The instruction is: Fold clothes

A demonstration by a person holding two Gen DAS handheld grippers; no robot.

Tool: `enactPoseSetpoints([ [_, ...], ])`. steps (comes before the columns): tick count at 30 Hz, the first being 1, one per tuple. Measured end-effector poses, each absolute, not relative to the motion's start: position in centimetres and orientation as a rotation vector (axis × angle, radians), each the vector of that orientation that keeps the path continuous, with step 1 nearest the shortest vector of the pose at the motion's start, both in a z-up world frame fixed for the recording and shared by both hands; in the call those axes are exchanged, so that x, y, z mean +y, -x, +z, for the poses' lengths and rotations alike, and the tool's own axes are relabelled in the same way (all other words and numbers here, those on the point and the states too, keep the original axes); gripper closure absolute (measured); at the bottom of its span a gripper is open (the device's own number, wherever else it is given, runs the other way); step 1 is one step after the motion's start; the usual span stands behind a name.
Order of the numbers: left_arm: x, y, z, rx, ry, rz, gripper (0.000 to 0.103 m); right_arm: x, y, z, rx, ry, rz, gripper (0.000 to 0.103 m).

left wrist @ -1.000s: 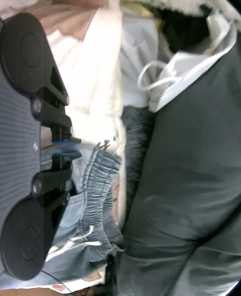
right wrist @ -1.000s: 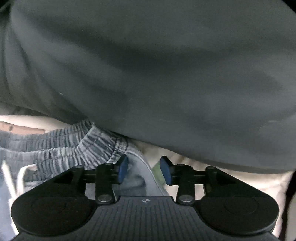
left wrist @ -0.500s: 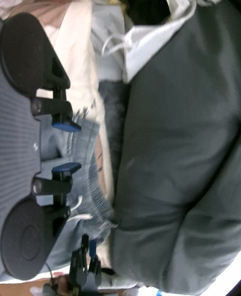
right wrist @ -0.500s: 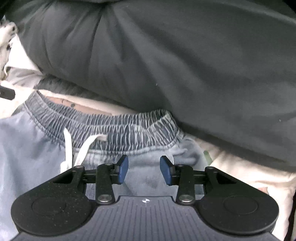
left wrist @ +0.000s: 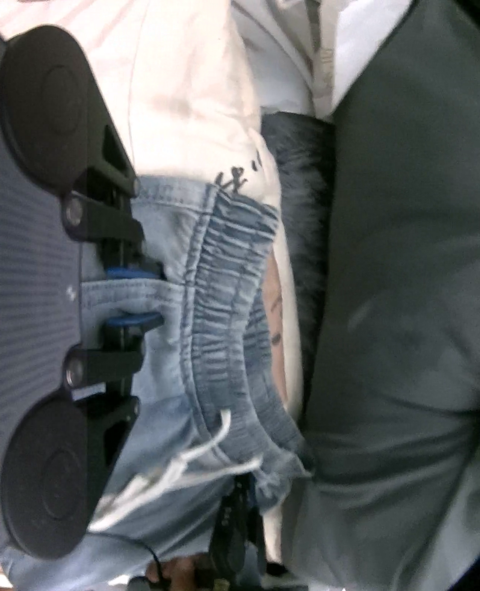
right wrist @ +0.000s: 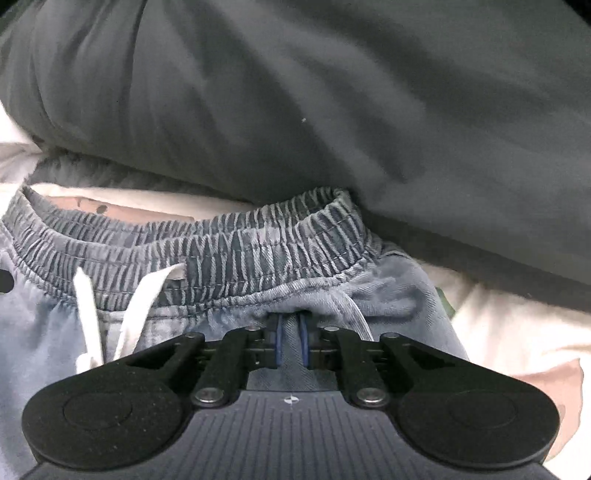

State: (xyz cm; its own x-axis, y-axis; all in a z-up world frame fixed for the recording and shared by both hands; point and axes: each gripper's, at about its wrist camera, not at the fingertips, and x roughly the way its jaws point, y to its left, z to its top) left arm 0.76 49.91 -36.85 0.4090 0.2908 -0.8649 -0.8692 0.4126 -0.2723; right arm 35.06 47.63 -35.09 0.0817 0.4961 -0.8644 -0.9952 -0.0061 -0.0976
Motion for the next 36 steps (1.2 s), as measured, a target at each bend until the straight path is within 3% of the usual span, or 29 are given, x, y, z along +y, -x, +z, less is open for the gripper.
enactPoseSetpoints([
  [4, 49.9, -1.0, -36.5, 0.846, 0.808, 0.867, 0.083, 47.9, -35.7, -34.6, 0.765, 0.903, 1.365, 0.087],
  [10, 49.6, 1.1, -33.7, 0.772, 0.823, 0.851, 0.085, 45.9, -35.7, -31.2, 0.726, 0.898, 1.394, 0.086],
  [14, 50.0, 0.3, -32.6, 0.723, 0.793, 0.829, 0.085, 45.2, -35.1, -29.4, 0.7, 0.813, 1.472, 0.072],
  [21, 50.4, -4.1, -33.8, 0.764, 0.74, 0.735, 0.085, 47.5, -33.9, -32.6, 0.683, 0.844, 1.456, 0.072],
  [23, 50.5, -4.8, -34.9, 0.793, 0.743, 0.744, 0.087, 48.1, -34.0, -33.4, 0.695, 0.852, 1.452, 0.072],
  [26, 50.4, -5.2, -36.2, 0.837, 0.708, 0.773, 0.099, 48.8, -34.0, -34.5, 0.713, 0.871, 1.452, 0.072],
  [32, 49.9, -6.3, -35.5, 0.909, 0.671, 0.812, 0.1, 49.4, -34.3, -35.6, 0.756, 0.836, 1.446, 0.071],
  [35, 48.9, -6.5, -33.6, 0.94, 0.622, 0.822, 0.09, 49.0, -34.2, -34.4, 0.77, 0.823, 1.425, 0.07],
  [36, 48.5, -6.2, -32.9, 0.928, 0.611, 0.825, 0.079, 48.4, -34.4, -33.2, 0.791, 0.775, 1.422, 0.069],
])
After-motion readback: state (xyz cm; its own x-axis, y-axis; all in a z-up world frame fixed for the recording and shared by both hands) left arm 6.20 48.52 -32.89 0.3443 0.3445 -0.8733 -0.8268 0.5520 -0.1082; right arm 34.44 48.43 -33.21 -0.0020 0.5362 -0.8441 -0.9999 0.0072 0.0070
